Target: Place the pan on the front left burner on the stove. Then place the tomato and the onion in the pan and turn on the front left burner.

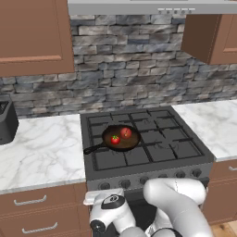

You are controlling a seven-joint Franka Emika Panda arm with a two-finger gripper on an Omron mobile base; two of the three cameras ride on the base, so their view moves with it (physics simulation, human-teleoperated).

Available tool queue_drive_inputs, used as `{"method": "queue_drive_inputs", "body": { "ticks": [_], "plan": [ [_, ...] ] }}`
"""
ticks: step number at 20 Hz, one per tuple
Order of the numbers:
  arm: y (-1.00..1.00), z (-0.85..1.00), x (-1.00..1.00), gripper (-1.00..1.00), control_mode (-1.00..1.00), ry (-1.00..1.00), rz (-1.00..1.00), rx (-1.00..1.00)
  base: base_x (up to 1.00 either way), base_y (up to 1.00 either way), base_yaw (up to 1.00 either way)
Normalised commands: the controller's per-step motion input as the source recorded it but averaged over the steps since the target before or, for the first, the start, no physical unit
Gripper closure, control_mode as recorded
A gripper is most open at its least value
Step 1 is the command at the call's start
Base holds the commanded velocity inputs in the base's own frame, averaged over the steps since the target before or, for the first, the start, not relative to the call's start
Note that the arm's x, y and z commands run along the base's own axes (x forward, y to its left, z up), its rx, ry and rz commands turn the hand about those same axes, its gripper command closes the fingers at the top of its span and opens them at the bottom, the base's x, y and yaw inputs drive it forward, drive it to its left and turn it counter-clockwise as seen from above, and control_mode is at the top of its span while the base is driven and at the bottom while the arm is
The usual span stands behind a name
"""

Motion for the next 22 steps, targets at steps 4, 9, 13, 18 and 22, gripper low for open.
{"method": "queue_drive_inputs", "body": {
  "ticks": [4, 9, 13, 18, 22],
  "plan": [
    [0.00, -0.14, 0.17, -1.00, -1.00, -0.01, 0.03, 0.00, 0.00, 0.00, 0.00],
    [0.01, -0.16, 0.16, -1.00, -1.00, -0.01, 0.03, 0.00, 0.00, 0.00, 0.00],
    [0.04, -0.12, 0.10, 1.00, -1.00, -0.01, 0.02, -0.01, 0.00, 0.00, 0.00],
    [0.00, -0.04, 0.00, 1.00, -1.00, -0.01, 0.02, -0.07, 0.00, 0.00, 0.00],
    [0.06, 0.00, 0.00, 1.00, -1.00, 0.00, 0.07, -0.25, 0.00, 0.00, 0.00]
  ]
}}
